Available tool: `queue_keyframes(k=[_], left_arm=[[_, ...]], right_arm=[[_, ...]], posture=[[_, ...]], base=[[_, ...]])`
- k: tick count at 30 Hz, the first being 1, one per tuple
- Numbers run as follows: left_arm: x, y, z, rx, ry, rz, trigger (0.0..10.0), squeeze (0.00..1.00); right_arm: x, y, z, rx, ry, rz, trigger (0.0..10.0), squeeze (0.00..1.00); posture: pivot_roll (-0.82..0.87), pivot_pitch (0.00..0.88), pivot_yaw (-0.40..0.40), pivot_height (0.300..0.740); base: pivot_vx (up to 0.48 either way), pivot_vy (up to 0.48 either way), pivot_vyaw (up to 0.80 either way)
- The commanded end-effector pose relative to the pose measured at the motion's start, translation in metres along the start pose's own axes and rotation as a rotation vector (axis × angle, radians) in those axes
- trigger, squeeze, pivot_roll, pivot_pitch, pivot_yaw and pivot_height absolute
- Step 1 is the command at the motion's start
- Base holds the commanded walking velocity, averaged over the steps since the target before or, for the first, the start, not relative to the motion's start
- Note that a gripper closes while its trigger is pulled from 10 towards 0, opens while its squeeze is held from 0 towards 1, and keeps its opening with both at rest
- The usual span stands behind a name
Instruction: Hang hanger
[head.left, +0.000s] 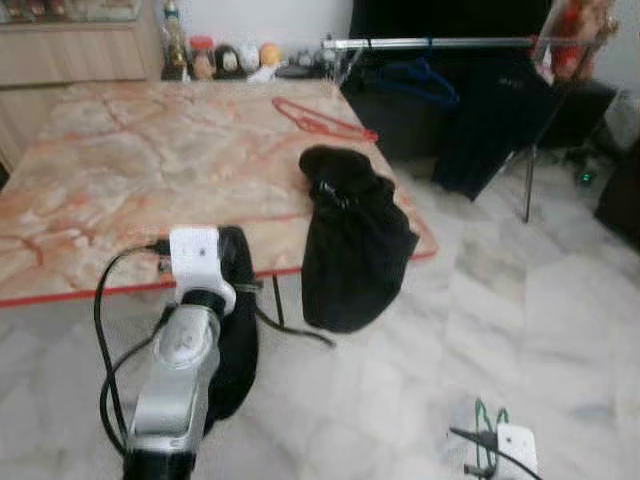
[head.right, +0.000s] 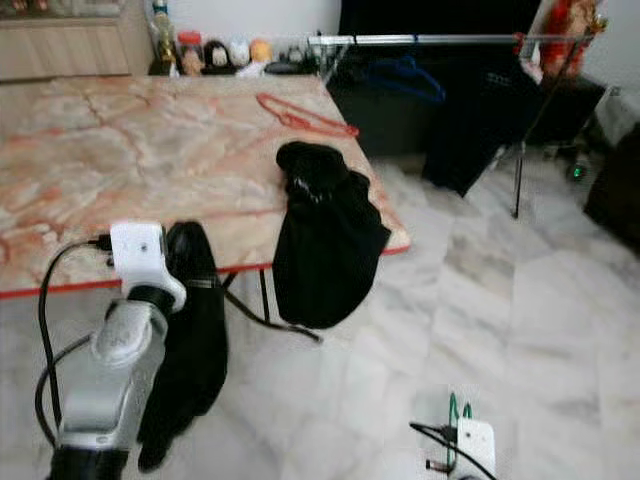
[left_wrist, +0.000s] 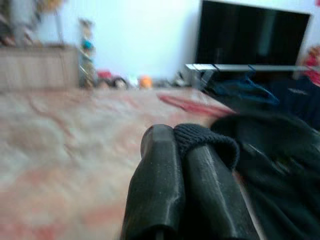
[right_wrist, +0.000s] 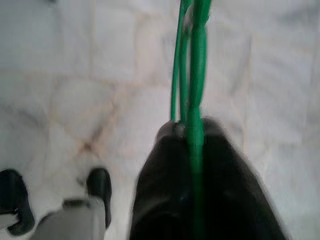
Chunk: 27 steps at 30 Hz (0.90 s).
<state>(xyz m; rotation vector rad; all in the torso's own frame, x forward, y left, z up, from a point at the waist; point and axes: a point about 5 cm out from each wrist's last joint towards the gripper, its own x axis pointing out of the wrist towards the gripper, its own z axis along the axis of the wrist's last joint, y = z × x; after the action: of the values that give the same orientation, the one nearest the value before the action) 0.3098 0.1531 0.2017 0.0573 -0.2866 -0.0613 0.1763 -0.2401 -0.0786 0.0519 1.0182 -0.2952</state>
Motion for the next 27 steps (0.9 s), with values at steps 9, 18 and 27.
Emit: queue_keyframes(k=[9,18,27], left_arm=[[0.082,-0.020,0.079,0.085,-0.253,-0.153,10.0,0.00],[0.121,-0.039,0.121,0.144,-0.331,-0.234,10.0,0.00],[0.123,-0.032,0.105,0.197,-0.299,-0.228,10.0,0.00]], right_arm=[[0.000,0.000,0.002,0.022,-0.004,-0.006,10.0,0.00],[0.000,0.004,0.003,0.038,-0.007,-0.006,10.0,0.00],[0.000,0.004,0.002,0.046,-0.008,-0.006,10.0,0.00]], posture=[[0.10,0.000,-0.075,0.740],[0.10,0.000,-0.055,0.740],[0.12,0.000,-0.055,0.740]], base=[[0.391,0.000,0.00],[0.391,0.000,0.00],[0.391,0.000,0.00]])
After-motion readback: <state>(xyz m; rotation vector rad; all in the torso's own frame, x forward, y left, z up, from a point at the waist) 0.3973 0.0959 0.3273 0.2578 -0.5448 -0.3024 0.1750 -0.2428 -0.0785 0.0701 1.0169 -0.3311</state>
